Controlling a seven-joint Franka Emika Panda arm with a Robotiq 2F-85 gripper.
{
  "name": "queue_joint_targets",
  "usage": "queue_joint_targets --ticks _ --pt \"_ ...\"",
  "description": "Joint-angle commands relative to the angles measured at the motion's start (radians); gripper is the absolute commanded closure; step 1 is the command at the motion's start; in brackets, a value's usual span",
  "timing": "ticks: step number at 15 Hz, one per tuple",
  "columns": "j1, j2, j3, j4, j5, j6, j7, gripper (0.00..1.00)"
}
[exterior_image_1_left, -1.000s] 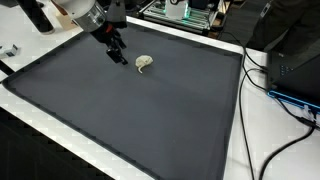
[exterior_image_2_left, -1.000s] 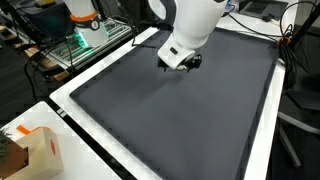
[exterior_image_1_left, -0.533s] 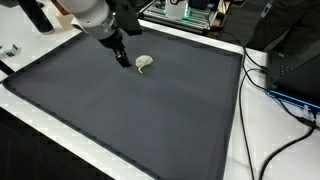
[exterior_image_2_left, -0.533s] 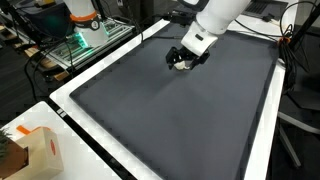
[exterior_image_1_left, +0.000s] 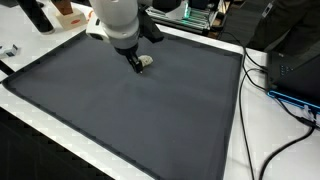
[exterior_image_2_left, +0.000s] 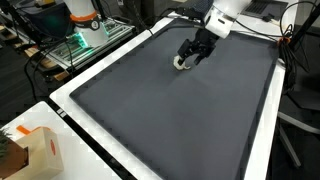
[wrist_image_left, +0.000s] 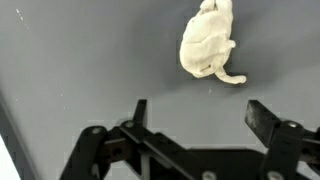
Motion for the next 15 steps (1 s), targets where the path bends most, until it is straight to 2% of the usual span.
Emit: queue_joint_targets --ticks 1,8,15 --pt "0.046 -0.005 0.008 -0.009 -0.112 -0.010 0.002 0.00" --pt "0.098 -0.039 0.035 -0.066 -0.251 0.023 -0.014 0.00" --pt "0.082 -0.136 0.067 -0.183 -0.266 0.106 -0.050 0.00"
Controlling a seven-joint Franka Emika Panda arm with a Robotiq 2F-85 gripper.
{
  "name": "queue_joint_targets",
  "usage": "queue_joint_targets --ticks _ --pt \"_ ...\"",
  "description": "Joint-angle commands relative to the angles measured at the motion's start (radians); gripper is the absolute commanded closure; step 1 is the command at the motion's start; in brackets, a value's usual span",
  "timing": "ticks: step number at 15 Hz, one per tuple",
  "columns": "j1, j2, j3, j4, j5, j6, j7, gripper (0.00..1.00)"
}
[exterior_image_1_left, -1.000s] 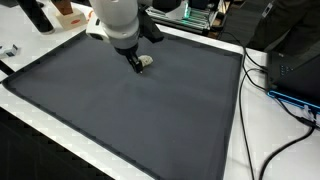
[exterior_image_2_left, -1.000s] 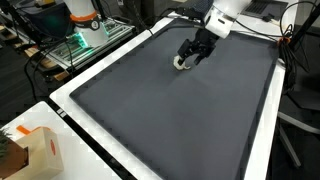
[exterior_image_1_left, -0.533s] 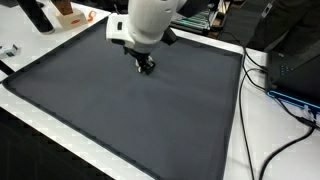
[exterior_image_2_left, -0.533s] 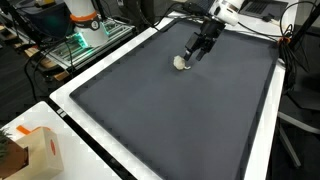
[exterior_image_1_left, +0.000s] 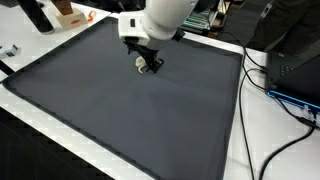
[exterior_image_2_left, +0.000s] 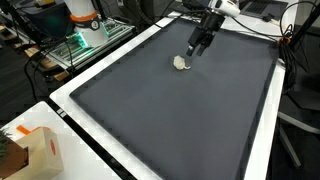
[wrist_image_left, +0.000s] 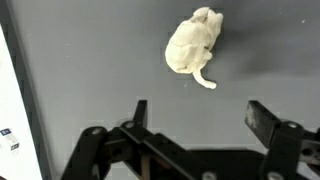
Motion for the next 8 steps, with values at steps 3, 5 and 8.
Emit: queue_joint_targets --ticks 3,5,8 --pt "-0.027 -0.136 0.027 -0.170 -0.014 0.102 -0.043 0.00" --pt "-0.033 -0.172 0.034 -0.212 -0.008 0.124 -0.057 0.00" --pt "-0.056 -0.228 0.054 -0.266 0.023 0.157 -0.100 0.00"
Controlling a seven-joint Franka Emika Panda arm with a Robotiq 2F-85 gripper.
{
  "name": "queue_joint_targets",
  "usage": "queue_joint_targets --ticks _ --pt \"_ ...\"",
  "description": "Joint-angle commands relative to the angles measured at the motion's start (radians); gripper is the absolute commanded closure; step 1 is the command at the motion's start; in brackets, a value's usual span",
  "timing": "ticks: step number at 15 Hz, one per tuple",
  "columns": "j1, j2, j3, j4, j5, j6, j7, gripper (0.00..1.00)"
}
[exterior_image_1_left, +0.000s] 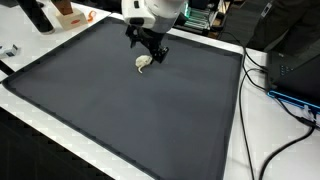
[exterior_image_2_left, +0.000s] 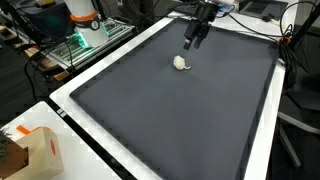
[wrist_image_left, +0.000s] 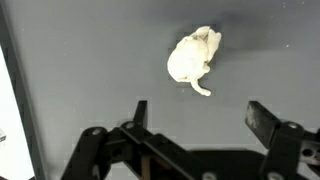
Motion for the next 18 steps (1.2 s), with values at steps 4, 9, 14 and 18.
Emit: queue_joint_targets --ticks 4,9,14,18 --pt "-0.089 -0.161 0.061 -0.164 0.095 0.094 -0.168 0.00" --pt "-0.185 -0.245 0.103 -0.198 0.344 0.069 -0.454 0.00" --pt "-0.261 -0.308 0.103 -0.182 0.563 -0.035 -0.690 0.00" --pt "-0.291 -0.360 0.084 -0.177 0.618 -0.073 -0.720 0.00"
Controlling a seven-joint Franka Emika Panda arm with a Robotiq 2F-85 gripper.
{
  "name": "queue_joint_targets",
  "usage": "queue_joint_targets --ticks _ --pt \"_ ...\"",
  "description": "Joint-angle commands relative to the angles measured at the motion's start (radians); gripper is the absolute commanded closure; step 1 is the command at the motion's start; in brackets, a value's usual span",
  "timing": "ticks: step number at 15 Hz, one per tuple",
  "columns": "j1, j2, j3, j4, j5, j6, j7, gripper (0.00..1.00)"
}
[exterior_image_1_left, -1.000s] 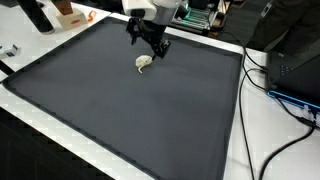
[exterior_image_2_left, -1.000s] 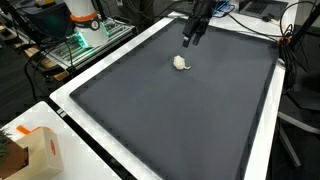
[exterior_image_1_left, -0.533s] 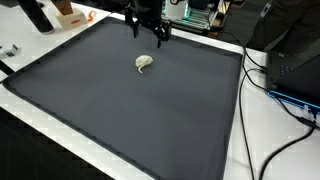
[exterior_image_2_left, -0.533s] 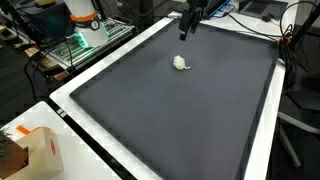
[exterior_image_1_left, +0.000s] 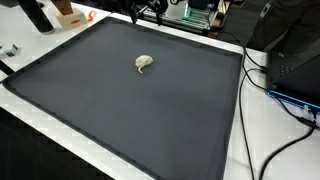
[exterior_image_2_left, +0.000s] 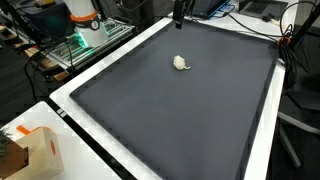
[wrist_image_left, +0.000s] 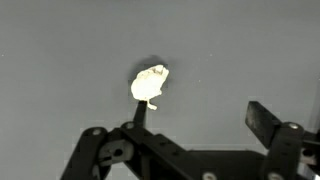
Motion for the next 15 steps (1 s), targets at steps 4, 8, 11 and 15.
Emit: queue_joint_targets --ticks 4,8,11,15 --pt "-0.027 -0.050 -0.007 0.003 0.018 -0.009 -0.006 0.00" --pt "-0.029 -0.061 -0.008 0.002 0.018 -0.009 -0.006 0.00" --pt "-0.028 0.001 -0.009 -0.002 0.033 0.029 0.056 0.00" --pt "-0.022 0.093 -0.014 -0.041 0.053 0.200 0.233 0.00"
